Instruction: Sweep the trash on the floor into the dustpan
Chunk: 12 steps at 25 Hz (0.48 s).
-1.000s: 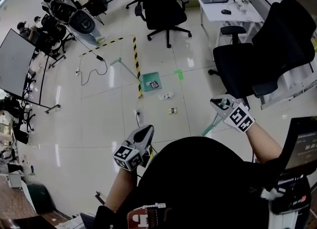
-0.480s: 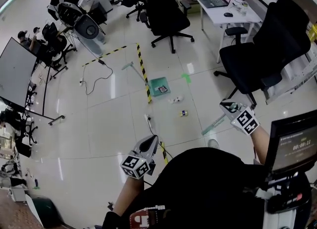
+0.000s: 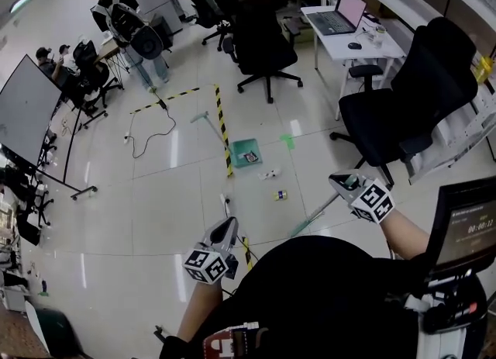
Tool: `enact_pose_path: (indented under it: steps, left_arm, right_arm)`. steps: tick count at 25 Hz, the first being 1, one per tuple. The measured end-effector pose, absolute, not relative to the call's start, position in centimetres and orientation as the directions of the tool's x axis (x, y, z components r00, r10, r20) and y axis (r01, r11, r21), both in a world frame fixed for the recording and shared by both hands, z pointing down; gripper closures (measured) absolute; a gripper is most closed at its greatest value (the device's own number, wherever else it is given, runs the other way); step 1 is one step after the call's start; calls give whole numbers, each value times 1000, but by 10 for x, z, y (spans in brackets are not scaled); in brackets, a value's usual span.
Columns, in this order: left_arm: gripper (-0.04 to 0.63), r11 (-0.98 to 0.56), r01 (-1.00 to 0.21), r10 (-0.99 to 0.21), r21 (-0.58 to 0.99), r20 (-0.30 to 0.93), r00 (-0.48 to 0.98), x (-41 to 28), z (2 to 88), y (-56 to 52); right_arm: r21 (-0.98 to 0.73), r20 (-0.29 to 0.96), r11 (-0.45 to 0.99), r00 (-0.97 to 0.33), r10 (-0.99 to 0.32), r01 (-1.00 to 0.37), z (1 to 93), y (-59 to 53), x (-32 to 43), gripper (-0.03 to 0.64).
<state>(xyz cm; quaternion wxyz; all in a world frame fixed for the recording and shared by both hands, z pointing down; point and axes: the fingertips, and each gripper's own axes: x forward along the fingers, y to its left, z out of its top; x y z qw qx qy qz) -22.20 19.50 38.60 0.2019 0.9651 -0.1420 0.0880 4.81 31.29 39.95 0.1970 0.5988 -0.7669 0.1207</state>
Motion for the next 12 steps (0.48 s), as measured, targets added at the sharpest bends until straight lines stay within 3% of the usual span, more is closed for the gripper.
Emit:
enact_pose_path:
  steps: [12]
  left_arm:
    - [594, -892, -277, -206, 358, 225, 952, -191, 384, 194]
  right_arm:
    - [62, 464, 271, -212, -860, -961, 402, 318, 62, 617]
